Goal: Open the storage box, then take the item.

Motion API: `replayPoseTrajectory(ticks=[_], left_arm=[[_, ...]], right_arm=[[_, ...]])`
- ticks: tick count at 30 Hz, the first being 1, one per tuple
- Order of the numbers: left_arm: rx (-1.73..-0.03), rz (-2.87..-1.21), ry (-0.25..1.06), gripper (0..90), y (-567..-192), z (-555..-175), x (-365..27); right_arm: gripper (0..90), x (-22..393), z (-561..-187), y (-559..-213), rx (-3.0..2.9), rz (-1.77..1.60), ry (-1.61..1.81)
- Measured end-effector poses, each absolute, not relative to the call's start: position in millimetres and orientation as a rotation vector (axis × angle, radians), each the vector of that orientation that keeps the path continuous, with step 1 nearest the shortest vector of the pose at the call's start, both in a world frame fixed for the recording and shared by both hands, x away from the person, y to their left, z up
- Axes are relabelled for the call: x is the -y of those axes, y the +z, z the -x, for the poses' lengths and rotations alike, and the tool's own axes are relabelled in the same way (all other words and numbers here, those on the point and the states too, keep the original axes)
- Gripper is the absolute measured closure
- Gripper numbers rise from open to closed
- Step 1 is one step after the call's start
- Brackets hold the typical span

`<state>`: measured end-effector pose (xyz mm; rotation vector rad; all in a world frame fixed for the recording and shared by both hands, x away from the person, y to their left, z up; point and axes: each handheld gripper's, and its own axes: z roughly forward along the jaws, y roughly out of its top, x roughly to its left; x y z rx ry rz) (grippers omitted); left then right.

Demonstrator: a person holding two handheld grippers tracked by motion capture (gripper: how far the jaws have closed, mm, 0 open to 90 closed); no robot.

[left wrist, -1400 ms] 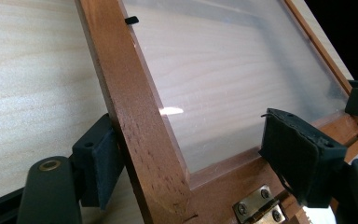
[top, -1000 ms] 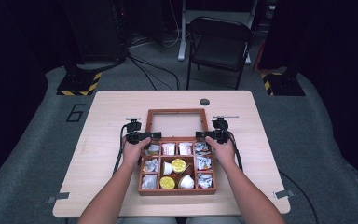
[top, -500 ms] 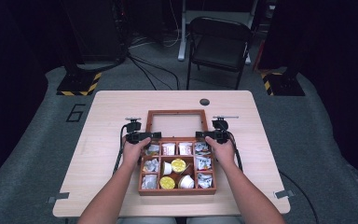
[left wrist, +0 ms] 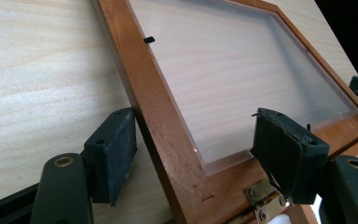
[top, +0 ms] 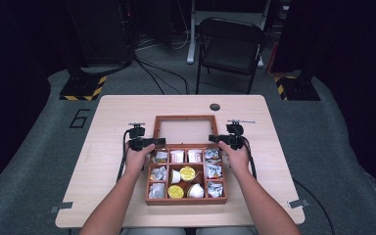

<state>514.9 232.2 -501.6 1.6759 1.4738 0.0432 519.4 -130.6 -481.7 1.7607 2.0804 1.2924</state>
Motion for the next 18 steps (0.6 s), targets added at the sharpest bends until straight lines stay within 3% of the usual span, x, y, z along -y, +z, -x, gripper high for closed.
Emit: replayPoseTrajectory(ticks=[18], left_arm=[[-1.382, -1.677, 0.079, 32.5, -472, -495, -236]], right_arm=[[37.8, 118, -484, -456, -2.197, -1.456, 1.251]])
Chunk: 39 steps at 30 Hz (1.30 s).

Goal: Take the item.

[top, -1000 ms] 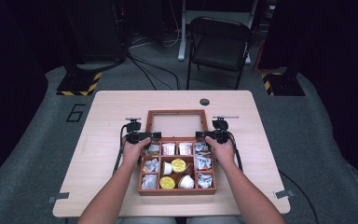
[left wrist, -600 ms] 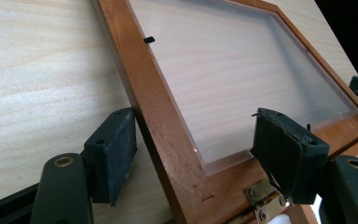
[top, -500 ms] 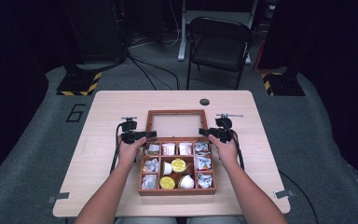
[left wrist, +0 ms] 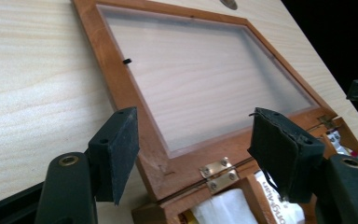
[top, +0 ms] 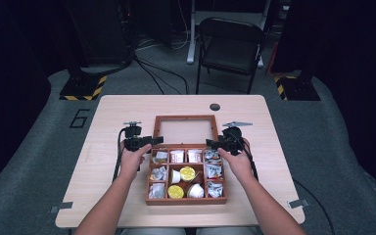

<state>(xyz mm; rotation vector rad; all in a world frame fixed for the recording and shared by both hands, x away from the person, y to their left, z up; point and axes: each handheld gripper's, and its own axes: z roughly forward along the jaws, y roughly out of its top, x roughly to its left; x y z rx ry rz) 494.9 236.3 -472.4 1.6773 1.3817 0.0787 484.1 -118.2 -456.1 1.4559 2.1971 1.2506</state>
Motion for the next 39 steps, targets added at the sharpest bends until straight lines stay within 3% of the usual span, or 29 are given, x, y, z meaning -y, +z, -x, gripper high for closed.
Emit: replayPoseTrajectory(ticks=[27, 39], left_arm=[[-1.254, -1.704, 0.116, 32.9, -446, -465, -232], [-1.293, -1.648, 0.111, 33.2, -447, -457, -246]], right_arm=[[39.7, 92, -429, -455, -2.375, -1.184, 1.250], [39.4, 78, -414, -458, -2.422, -1.140, 1.266]])
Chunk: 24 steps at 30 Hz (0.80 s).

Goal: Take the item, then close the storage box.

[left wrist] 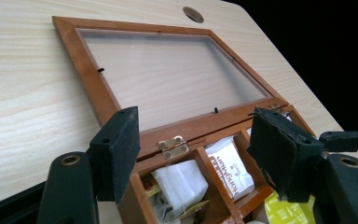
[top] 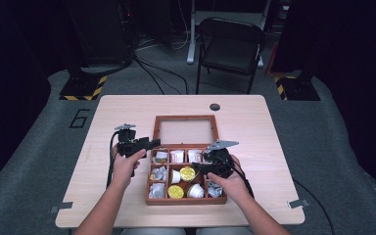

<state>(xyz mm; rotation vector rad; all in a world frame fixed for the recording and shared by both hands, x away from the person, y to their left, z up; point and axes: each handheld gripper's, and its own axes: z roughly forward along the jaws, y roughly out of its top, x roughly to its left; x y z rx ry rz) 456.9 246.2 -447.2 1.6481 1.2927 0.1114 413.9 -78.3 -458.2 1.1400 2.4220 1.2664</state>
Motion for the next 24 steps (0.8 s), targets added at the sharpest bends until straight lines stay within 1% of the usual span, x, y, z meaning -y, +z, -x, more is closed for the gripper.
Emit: replayPoseTrajectory(ticks=[8, 24], left_arm=[[-1.290, -1.648, 0.125, 33.3, -445, -454, -254], [-1.277, -1.660, 0.132, 33.2, -445, -448, -249]], right_arm=[[39.5, 69, -409, -464, -2.466, -1.108, 1.252], [38.9, 59, -403, -469, -2.501, -1.103, 1.230]])
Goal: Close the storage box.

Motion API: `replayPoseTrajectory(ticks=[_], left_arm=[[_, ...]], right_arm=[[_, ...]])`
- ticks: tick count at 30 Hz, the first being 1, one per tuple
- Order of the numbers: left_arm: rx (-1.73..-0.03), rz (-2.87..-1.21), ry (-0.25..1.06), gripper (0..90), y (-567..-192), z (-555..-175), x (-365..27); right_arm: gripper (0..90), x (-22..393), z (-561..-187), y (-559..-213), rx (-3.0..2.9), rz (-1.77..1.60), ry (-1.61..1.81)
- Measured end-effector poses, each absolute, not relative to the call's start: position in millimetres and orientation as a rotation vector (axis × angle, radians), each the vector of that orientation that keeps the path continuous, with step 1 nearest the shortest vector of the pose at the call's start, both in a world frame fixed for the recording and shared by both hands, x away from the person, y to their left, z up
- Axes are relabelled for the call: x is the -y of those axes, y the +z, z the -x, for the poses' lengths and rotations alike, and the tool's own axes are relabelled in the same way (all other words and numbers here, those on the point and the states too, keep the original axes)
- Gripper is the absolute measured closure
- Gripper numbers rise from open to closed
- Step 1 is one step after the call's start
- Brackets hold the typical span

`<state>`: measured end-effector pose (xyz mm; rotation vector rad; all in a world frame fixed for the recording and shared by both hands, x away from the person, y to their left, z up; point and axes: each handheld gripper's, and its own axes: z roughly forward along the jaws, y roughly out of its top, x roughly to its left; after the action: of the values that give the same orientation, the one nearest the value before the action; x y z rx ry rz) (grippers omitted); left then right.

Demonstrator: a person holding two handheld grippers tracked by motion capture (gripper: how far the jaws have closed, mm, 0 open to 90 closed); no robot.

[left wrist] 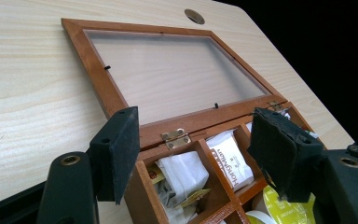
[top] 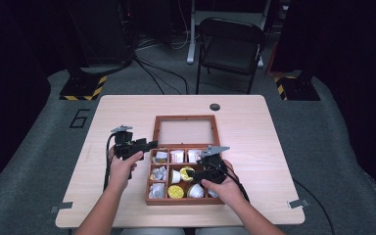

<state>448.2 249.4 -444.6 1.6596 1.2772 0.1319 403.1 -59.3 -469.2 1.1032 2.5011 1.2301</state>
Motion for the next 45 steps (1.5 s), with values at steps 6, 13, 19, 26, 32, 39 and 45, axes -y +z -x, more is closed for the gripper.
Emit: replayPoseTrajectory(ticks=[6, 13, 19, 26, 32, 39, 45], left_arm=[[-1.279, -1.661, 0.134, 33.3, -445, -448, -249], [-1.275, -1.668, 0.140, 33.2, -445, -448, -249], [-1.275, -1.653, 0.137, 33.3, -444, -448, -249], [-1.263, -1.657, 0.143, 33.2, -442, -447, -251], [-1.267, -1.644, 0.149, 33.3, -441, -445, -253], [-1.265, -1.638, 0.161, 33.3, -441, -442, -254], [-1.271, -1.629, 0.168, 33.3, -441, -441, -257]], right_arm=[[38.1, 59, -405, -475, -2.519, -1.100, 1.213], [37.5, 53, -403, -478, -2.545, -1.090, 1.201], [36.3, 51, -404, -481, -2.567, -1.097, 1.185], [36.3, 50, -405, -482, -2.584, -1.100, 1.174], [36.3, 46, -407, -483, -2.616, -1.108, 1.141], [35.7, 40, -407, -483, -2.644, -1.073, 1.086], [35.0, 37, -409, -485, -2.656, -1.044, 1.052]])
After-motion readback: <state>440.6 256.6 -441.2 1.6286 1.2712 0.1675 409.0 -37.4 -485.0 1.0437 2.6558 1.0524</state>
